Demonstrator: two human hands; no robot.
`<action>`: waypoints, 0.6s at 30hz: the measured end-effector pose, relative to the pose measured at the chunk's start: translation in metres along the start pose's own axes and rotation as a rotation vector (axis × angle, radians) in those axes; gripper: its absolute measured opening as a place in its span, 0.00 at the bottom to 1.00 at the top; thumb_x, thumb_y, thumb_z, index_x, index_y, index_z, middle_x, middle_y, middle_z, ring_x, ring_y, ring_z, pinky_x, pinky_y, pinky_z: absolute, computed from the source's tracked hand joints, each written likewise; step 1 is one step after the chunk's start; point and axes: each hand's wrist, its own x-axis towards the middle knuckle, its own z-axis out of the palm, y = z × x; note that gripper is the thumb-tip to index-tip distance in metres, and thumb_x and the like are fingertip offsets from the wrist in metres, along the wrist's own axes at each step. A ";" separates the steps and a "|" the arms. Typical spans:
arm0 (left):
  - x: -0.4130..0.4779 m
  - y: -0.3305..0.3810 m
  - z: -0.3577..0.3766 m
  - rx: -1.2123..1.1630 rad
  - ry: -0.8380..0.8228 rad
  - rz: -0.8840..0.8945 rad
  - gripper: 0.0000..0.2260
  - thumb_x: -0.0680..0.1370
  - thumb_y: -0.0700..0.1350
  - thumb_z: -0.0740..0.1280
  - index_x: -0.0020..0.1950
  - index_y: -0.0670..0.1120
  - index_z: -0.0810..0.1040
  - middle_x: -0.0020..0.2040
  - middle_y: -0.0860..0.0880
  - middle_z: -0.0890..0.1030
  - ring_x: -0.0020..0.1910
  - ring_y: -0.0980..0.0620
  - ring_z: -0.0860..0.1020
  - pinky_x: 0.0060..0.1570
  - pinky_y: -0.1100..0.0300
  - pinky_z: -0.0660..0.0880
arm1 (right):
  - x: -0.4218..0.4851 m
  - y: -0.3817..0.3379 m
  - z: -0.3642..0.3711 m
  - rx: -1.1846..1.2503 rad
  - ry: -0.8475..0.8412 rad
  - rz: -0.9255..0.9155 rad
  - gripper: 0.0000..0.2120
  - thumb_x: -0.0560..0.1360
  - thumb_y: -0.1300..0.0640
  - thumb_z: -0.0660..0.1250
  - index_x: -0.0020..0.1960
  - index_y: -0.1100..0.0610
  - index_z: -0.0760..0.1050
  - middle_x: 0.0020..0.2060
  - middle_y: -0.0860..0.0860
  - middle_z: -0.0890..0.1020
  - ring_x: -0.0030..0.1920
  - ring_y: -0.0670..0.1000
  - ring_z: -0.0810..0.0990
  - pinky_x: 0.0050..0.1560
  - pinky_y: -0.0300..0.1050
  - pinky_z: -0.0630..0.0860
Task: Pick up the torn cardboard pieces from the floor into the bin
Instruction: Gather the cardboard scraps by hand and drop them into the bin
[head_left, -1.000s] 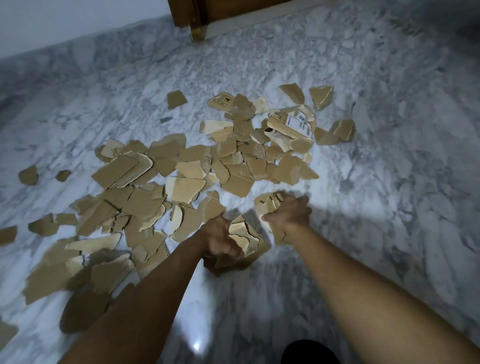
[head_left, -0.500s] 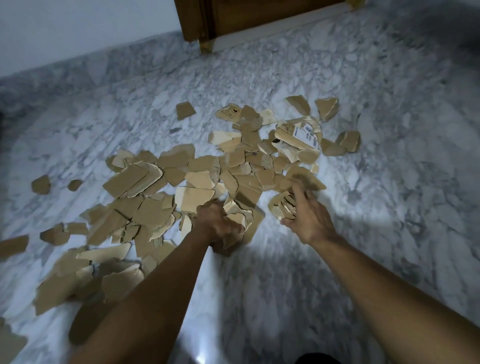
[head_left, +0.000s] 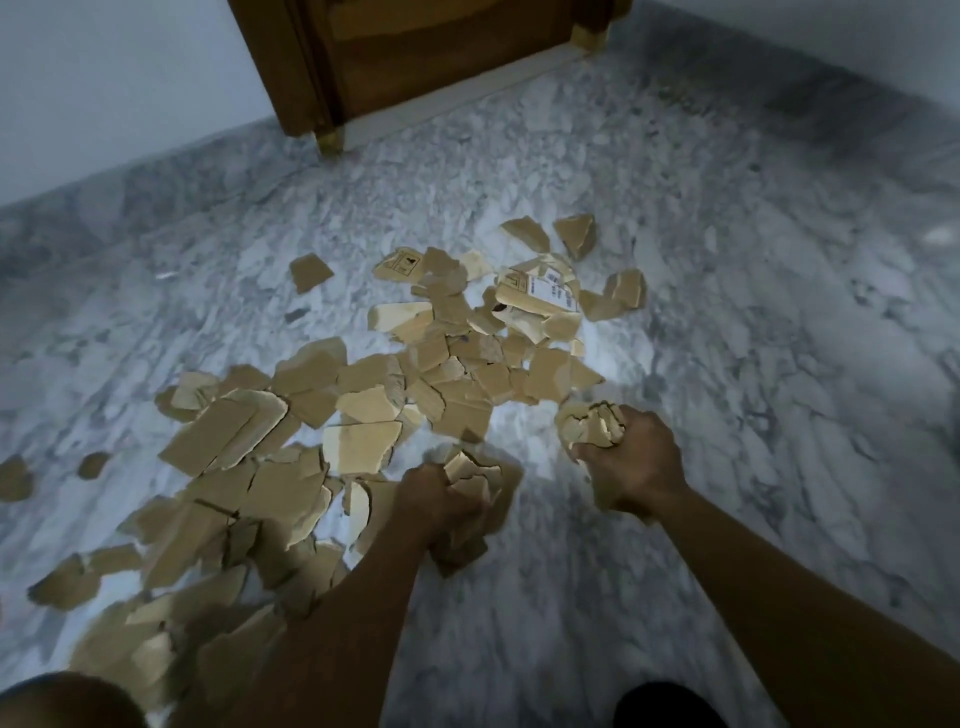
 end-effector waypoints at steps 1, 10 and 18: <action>-0.003 0.003 -0.002 -0.091 -0.142 -0.002 0.17 0.70 0.54 0.69 0.48 0.40 0.80 0.36 0.43 0.79 0.39 0.42 0.79 0.38 0.55 0.76 | -0.004 0.002 -0.002 0.033 -0.002 0.017 0.23 0.61 0.40 0.76 0.52 0.49 0.78 0.47 0.51 0.80 0.43 0.52 0.80 0.45 0.44 0.78; -0.015 0.092 0.014 -0.337 -0.132 0.065 0.10 0.72 0.45 0.77 0.49 0.47 0.80 0.42 0.51 0.82 0.41 0.53 0.80 0.35 0.68 0.75 | -0.059 0.013 -0.043 0.977 -0.155 0.219 0.16 0.70 0.57 0.77 0.57 0.59 0.82 0.52 0.57 0.86 0.53 0.56 0.85 0.48 0.50 0.82; -0.054 0.281 0.053 -0.463 -0.362 0.191 0.13 0.71 0.53 0.73 0.50 0.47 0.84 0.47 0.46 0.86 0.49 0.44 0.83 0.56 0.44 0.79 | -0.067 0.044 -0.179 1.100 0.090 0.113 0.26 0.69 0.47 0.76 0.61 0.60 0.80 0.53 0.58 0.85 0.53 0.57 0.85 0.48 0.51 0.82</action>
